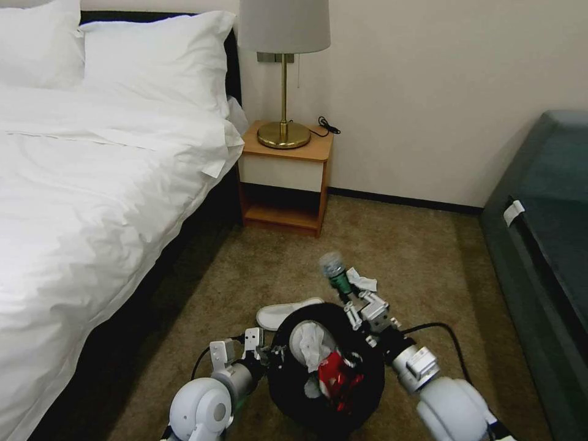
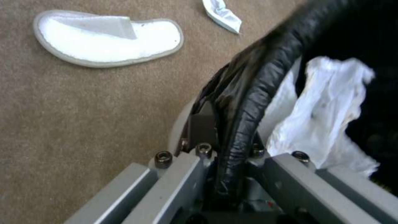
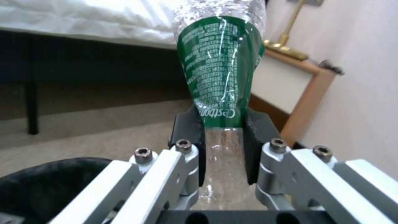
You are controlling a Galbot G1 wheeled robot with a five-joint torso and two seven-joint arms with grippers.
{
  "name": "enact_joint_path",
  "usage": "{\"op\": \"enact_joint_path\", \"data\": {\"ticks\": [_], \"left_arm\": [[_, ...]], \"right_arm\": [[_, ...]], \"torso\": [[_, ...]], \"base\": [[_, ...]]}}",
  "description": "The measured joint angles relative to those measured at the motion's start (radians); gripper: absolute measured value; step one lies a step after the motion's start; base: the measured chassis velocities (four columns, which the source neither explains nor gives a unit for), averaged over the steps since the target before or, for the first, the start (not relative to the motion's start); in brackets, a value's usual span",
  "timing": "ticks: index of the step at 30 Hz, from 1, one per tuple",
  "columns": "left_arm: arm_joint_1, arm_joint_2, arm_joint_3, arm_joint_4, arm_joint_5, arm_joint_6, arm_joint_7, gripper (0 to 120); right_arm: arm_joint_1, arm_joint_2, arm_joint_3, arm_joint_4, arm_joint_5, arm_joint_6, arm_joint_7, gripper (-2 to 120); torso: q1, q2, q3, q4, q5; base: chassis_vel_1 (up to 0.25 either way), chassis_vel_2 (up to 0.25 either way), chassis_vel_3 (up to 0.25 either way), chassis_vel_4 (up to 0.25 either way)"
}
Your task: Pick up the trash bin, then pick up the garbage on the floor and place it into the trash bin.
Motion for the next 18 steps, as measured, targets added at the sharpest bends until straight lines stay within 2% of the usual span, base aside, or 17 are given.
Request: {"op": "enact_joint_path", "data": {"ticks": [3,5,8,18], "left_arm": [[-0.001,-0.003,0.001,0.0,0.003,0.001,0.0,0],[-0.003,-0.011,0.009,0.002,0.012,0.001,0.005,0],[-0.003,-0.014,0.012,0.002,0.016,0.001,0.011,0],[-0.007,-0.026,0.01,0.002,0.025,0.0,0.014,0]], "right_arm": [[-0.004,0.01,-0.009,-0.007,-0.008,0.003,-0.002,16],[-0.012,0.05,-0.037,-0.03,-0.032,0.015,-0.009,16],[-0.006,0.07,-0.047,-0.042,-0.039,0.017,-0.013,16],[0.009,0.101,-0.059,-0.061,-0.048,0.016,-0.016,13]], "torso": [[0.0,0.0,0.0,0.0,0.0],[0.0,0.0,0.0,-0.0001,0.0],[0.0,0.0,0.0,-0.0001,0.0],[0.0,0.0,0.0,-0.0001,0.0]], "base": [[0.0,0.0,0.0,0.0],[0.0,0.0,0.0,0.0],[0.0,0.0,0.0,0.0],[0.0,0.0,0.0,0.0]]}}
